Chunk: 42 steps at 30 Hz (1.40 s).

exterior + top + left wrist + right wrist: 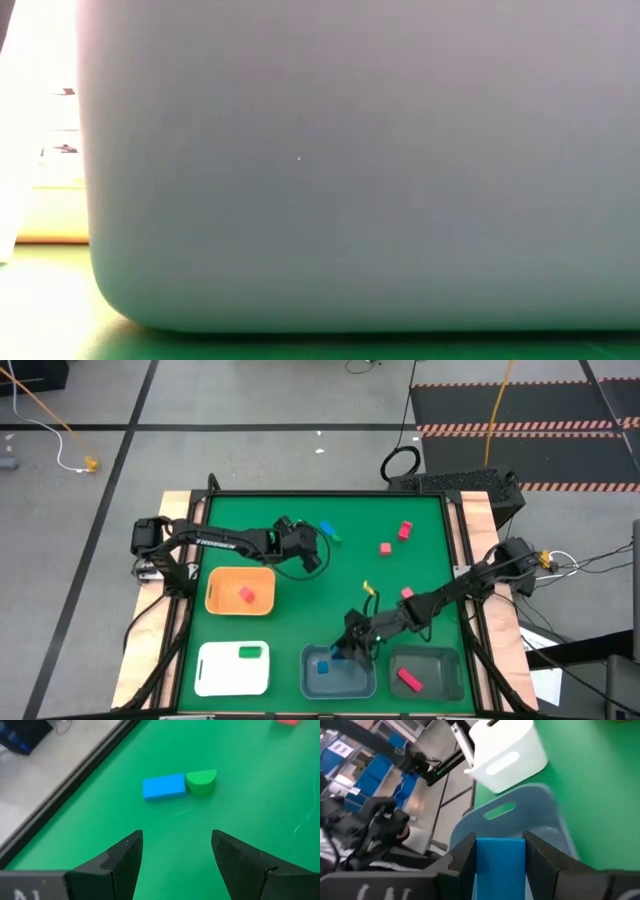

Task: Sort & place blocks by color
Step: Put the bottom blue block into the blue bin, then put the top orange block into the yellow bin

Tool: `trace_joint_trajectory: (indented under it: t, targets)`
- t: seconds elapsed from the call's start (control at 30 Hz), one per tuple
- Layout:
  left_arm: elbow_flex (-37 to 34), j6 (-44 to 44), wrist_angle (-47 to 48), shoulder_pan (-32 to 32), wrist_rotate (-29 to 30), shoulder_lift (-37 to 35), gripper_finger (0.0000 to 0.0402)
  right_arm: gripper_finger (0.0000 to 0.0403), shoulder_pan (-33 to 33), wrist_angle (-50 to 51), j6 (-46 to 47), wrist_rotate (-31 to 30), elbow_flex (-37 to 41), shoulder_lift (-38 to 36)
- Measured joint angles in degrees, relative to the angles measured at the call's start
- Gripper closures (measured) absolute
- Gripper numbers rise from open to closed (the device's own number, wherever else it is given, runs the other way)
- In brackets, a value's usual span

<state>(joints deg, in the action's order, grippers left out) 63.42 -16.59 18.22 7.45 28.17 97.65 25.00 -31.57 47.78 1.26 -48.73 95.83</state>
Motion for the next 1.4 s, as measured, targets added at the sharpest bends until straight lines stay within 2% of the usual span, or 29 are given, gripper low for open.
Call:
trace_joint_trajectory:
  t: [0.37,0.73,0.9,1.03,1.2,1.3,1.4]
  targets:
    - [0.0,-2.3,1.7,0.8,-3.3,0.0,0.0163,0.0275,3.6,-0.5,-2.0,0.3,-1.7,1.6]
    - [0.0,-2.2,1.8,0.8,-4.4,0.0,0.0163,0.0183,3.9,-7.2,-2.2,0.4,-1.7,1.6]
    - [0.0,-1.6,1.7,0.8,-4.4,0.0,0.0163,0.0159,2.7,-5.4,-0.4,0.4,-1.7,1.0]
    - [0.0,-1.5,0.5,0.8,-4.4,0.0,0.0163,0.0158,0.4,2.1,0.6,0.3,-1.7,-1.8]
    - [0.0,-1.4,-1.9,0.8,-6.5,0.0,0.0163,0.0162,-4.1,17.9,-2.1,-3.0,-1.7,-8.2]
    - [0.0,-0.6,-2.7,0.8,-8.4,0.0,0.0163,0.0163,-6.9,28.1,-3.4,-7.4,-1.7,-12.9]
    - [0.0,-0.4,-3.2,0.8,-8.8,0.0,0.0163,0.0164,-9.7,37.6,-1.4,-14.9,-1.7,-17.7]
